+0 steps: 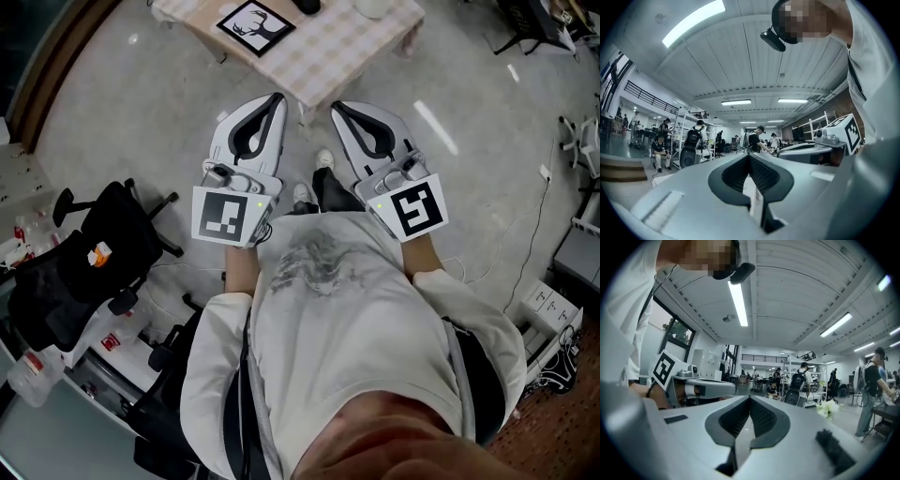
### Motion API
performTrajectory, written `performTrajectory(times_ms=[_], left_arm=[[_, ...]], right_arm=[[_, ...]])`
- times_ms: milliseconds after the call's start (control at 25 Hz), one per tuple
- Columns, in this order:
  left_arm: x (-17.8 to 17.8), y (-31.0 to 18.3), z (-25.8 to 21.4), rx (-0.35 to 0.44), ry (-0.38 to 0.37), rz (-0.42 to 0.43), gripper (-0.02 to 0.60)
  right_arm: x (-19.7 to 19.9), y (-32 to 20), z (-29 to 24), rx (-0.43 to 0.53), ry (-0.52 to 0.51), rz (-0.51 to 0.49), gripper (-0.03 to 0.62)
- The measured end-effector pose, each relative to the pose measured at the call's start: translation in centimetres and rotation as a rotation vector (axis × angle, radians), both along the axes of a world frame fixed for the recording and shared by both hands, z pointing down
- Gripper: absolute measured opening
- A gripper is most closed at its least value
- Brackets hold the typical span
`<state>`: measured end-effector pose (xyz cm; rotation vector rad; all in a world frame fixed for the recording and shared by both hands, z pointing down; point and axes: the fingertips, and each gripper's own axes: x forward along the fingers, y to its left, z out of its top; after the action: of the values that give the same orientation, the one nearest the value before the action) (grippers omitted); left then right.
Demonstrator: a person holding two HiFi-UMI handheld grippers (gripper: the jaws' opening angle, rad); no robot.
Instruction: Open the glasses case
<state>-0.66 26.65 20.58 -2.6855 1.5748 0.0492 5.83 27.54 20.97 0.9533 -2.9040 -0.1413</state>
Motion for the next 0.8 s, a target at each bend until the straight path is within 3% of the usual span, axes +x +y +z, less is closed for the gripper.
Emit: performTrajectory(times_ms=[400,800], left_arm=[[-0.3,-8.2,0.7,-0.040,-0.033,-0.088,0.009],[0.1,-13.3,0.2,-0.053,-0.048,-0.146,0.009]], right_arm=[[0.4,-8.9,0.5,-0.009,-0.013,-0.071,0.015],[1.2,-14.1,0.7,-0.028,-0.017,-0.118,0.015]])
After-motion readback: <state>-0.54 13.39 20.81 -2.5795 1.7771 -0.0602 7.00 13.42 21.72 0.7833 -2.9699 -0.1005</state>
